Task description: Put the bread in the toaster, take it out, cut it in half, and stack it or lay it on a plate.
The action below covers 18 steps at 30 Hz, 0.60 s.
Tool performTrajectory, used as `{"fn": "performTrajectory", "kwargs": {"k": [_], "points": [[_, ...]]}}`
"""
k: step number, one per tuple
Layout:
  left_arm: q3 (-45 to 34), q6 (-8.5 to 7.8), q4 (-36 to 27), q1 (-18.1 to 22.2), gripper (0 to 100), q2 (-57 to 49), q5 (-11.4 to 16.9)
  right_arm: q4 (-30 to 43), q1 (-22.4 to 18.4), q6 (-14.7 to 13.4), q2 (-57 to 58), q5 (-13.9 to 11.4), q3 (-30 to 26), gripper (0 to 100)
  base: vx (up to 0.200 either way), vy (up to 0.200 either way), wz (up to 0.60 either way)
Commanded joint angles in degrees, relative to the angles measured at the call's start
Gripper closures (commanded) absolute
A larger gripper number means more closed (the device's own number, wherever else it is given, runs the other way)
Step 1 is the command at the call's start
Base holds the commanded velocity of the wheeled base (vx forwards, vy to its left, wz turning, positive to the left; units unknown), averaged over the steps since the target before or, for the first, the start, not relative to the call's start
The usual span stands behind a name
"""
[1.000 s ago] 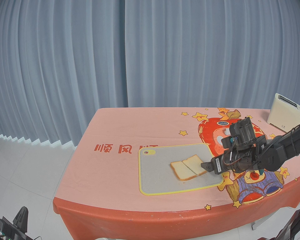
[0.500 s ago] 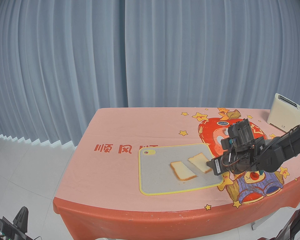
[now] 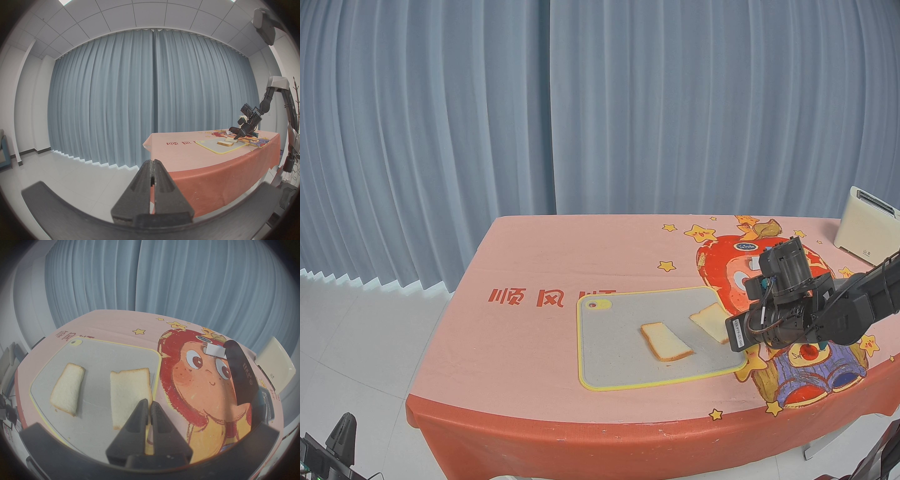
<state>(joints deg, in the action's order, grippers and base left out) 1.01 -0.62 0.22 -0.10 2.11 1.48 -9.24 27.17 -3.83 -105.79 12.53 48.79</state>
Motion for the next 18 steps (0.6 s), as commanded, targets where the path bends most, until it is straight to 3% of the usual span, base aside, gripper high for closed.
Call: {"fn": "performTrajectory", "kwargs": {"k": [1, 12, 18], "points": [[-1.01, 0.01, 0.04, 0.01, 100, 0.09, 0.02, -0.25, 0.25, -0.04, 1.46, -0.05, 0.08, 100, 0.0, 0.0, 0.0], [-1.01, 0.01, 0.04, 0.01, 100, 0.09, 0.02, -0.25, -0.45, -0.22, 5.59, -0.05, -0.1, 100, 0.0, 0.0, 0.0], [-1.01, 0.01, 0.04, 0.01, 100, 0.09, 0.02, 0.8, -0.98, -1.71, 10.6, -0.14, -1.06, 100, 0.0, 0.0, 0.0]]}}
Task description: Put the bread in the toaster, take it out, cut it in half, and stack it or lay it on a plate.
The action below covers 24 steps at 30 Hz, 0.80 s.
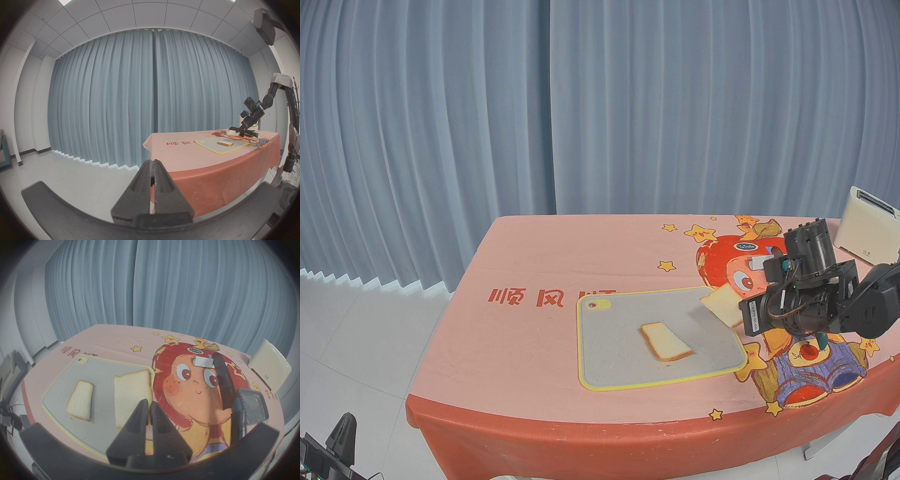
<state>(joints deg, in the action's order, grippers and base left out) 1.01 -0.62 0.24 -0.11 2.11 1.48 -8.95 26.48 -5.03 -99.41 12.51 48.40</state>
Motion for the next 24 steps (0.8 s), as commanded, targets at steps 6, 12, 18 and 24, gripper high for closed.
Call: {"fn": "performTrajectory", "kwargs": {"k": [6, 12, 18, 24], "points": [[-1.01, 0.01, 0.02, 0.02, 100, 0.09, 0.02, 1.13, -1.43, -0.59, 10.47, -0.11, -1.55, 100, 0.0, 0.0, 0.0], [-1.01, 0.01, 0.02, 0.02, 100, 0.09, 0.02, 1.21, -3.01, -0.59, 15.65, -0.11, -4.72, 100, 0.0, 0.0, 0.0], [-1.01, 0.01, 0.02, 0.02, 100, 0.09, 0.02, 1.21, -5.3, -0.5, 18.99, -0.03, -6.03, 100, 0.0, 0.0, 0.0], [-1.01, 0.01, 0.02, 0.02, 100, 0.09, 0.02, 1.13, -8.72, -0.06, 22.86, -0.03, -9.29, 100, 0.0, 0.0, 0.0]]}}
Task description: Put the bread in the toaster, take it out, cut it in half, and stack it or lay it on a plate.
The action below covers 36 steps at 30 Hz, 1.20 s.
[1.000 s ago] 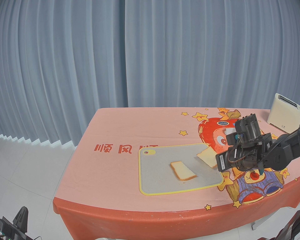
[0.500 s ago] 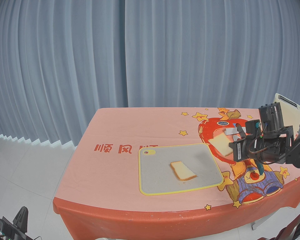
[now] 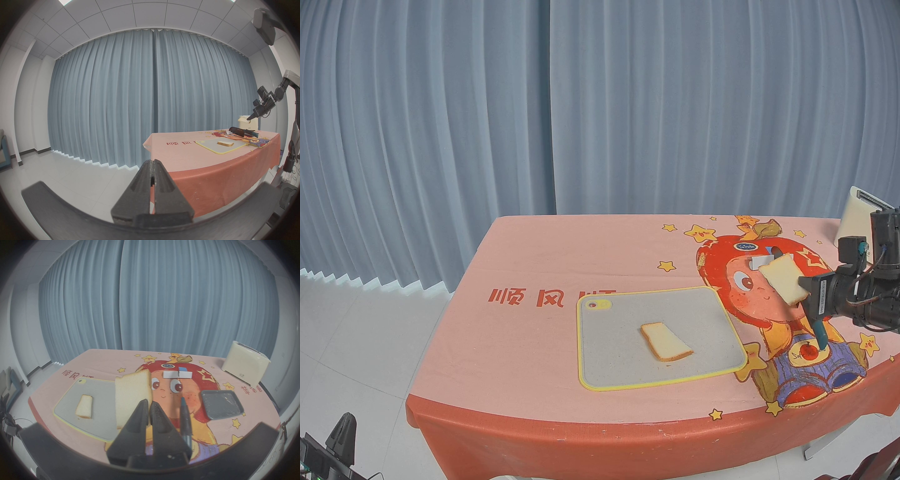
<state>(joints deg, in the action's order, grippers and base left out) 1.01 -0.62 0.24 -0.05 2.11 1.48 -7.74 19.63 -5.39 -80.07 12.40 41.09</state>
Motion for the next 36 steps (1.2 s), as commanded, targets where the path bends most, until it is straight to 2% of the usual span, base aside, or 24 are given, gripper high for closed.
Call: {"fn": "performTrajectory", "kwargs": {"k": [1, 6, 10, 15, 21, 22, 24, 31, 36], "points": [[-1.01, 0.01, 0.02, -0.04, 100, 0.09, 0.02, -0.17, -2.31, 0.38, 4.39, 0.08, -2.6, 100, 0.0, 0.0, 0.0], [-1.01, 0.01, 0.02, -0.04, 100, 0.09, -0.07, -0.43, -3.19, 0.29, 8.52, -0.01, -5.85, 100, 0.0, 0.0, 0.0], [-1.01, 0.01, 0.02, -0.04, 100, 0.09, 0.02, -1.05, -5.92, 0.47, 11.07, -0.01, -7.87, 100, 0.0, 0.0, 0.0], [-1.01, 0.01, 0.02, -0.04, 100, 0.09, -0.07, -1.05, -7.41, 0.55, 14.59, -0.18, -9.81, 100, 0.0, 0.0, 0.0], [-1.01, -0.08, 0.02, -0.04, 100, 0.09, 0.02, -1.22, -6.44, 1.78, 14.77, -0.44, -11.56, 100, 0.0, 0.0, 0.0], [-1.01, 0.01, 0.02, -0.04, 100, 0.09, 0.02, -1.22, -4.77, 2.14, 13.71, -0.36, -12.18, 100, 0.0, 0.0, 0.0], [-1.01, 0.01, 0.02, -0.04, 100, 0.09, 0.02, -1.4, -3.28, 1.78, 13.1, -0.36, -12.44, 100, 0.0, 0.0, 0.0], [-1.01, 0.01, 0.02, -0.04, 100, 0.09, 0.02, -1.84, -3.02, 1.26, 13.27, -0.18, -11.04, 100, 0.0, 0.0, 0.0], [-1.01, 0.01, 0.02, -0.04, 100, 0.09, -0.07, -6.15, -2.84, 0.82, 12.39, -0.01, -10.86, 100, 0.0, 0.0, 0.0]]}}
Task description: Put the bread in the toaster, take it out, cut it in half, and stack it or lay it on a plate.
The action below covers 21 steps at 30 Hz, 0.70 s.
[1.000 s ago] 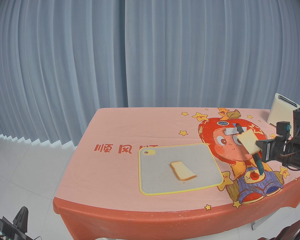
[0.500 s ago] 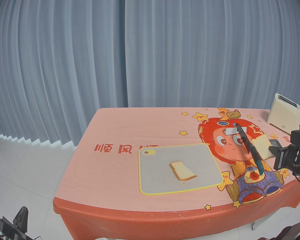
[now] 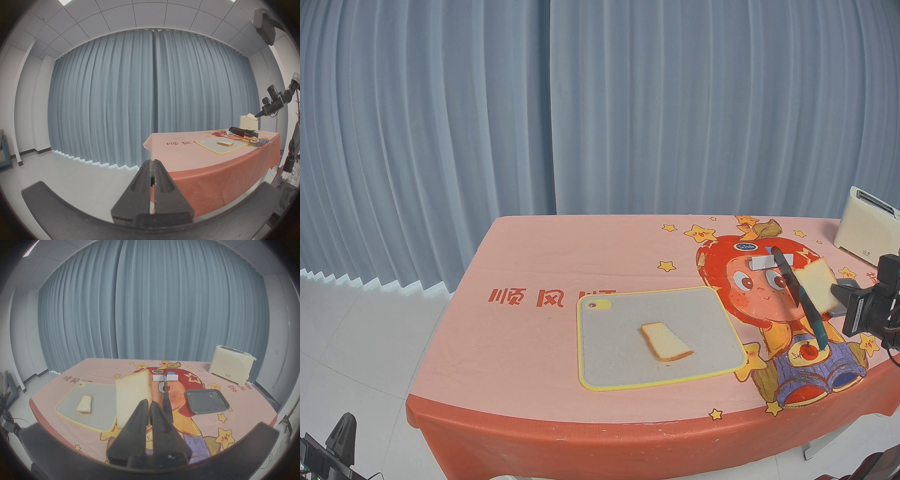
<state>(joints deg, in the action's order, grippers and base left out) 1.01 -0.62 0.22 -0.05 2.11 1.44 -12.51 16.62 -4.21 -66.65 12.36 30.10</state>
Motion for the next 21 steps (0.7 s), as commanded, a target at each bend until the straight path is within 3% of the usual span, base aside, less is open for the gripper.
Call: {"fn": "performTrajectory", "kwargs": {"k": [1, 6, 10, 17, 21], "points": [[-1.01, 0.01, 0.04, -0.04, 100, 0.09, -0.03, -1.82, 0.17, -0.63, -1.38, 0.12, 0.14, 100, 0.0, 0.0, 0.0], [-1.01, 0.09, 0.04, -0.04, 100, 0.09, -0.03, -1.82, 0.17, -1.07, -1.65, 0.29, -0.66, 100, 0.0, 0.0, 0.0], [-1.01, 0.09, -0.04, 0.05, 100, 0.09, -0.03, -1.99, 1.14, -0.98, -1.73, 2.76, -1.27, 100, 0.0, 0.0, 0.0], [-1.01, 0.09, -0.04, 0.05, 100, 0.09, -0.03, -1.99, 2.37, -1.07, -1.65, 2.58, -1.53, 100, 0.0, 0.0, 0.0], [-1.01, 0.09, 0.04, -0.04, 100, 0.09, -0.03, -1.99, 2.37, -1.07, -1.65, 2.58, -1.53, 100, 0.0, -0.2, 0.0]]}}
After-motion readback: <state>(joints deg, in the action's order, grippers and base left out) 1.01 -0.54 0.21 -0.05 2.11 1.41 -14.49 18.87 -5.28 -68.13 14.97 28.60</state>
